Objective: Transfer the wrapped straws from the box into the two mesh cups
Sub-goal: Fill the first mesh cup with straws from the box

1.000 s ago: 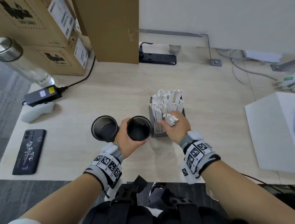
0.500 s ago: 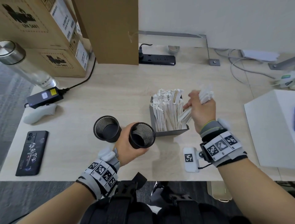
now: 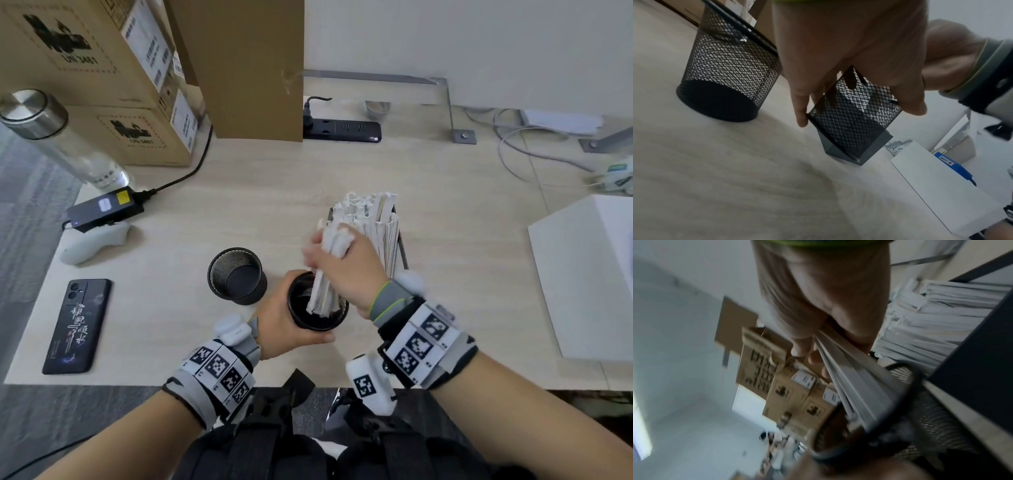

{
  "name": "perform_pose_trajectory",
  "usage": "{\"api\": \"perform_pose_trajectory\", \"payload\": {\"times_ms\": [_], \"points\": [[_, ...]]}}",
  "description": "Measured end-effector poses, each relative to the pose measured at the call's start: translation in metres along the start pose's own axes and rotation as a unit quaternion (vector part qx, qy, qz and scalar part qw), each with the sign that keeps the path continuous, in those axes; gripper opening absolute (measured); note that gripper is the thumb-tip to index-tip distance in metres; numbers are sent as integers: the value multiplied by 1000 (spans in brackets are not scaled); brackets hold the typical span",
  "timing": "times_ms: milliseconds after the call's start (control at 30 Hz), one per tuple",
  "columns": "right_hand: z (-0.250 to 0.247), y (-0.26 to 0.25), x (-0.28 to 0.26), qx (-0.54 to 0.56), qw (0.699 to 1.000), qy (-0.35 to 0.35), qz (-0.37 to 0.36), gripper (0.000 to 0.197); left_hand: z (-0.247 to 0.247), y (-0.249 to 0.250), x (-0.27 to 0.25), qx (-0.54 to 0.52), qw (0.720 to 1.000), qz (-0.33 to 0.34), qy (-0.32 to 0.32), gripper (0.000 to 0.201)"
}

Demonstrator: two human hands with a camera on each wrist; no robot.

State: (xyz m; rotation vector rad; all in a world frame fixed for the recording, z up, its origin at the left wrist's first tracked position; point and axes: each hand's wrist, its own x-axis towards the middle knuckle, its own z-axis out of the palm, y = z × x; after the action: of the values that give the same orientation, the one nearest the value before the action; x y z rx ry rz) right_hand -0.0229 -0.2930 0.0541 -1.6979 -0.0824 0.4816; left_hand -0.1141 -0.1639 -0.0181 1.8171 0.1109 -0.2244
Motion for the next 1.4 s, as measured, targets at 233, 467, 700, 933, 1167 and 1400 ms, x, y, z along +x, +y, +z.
{"api": "perform_pose_trajectory", "payload": {"times_ms": [233,467,700,933,1167,1400], "points": [[6,18,-6,-149,985,3,-81,31,-6,0,-4,-29,999,-16,-22,91],[13,34,-3,-303,935,-103,-152,37,-9,-2,-8,22,999,-8,-43,83],[-31,30,12,-218,958,138,-123,28,-13,-20,-8,-5,998,-56,22,96],[-45,54,33,-314,944,83,54,48,-9,-29,1,14,996,-65,61,101],[-33,58,39,-409,907,73,70,21,-11,-40,-1,29,995,-77,62,90],[-42,62,40,-367,924,62,91,25,-14,-44,-3,42,995,-93,-10,101]]}}
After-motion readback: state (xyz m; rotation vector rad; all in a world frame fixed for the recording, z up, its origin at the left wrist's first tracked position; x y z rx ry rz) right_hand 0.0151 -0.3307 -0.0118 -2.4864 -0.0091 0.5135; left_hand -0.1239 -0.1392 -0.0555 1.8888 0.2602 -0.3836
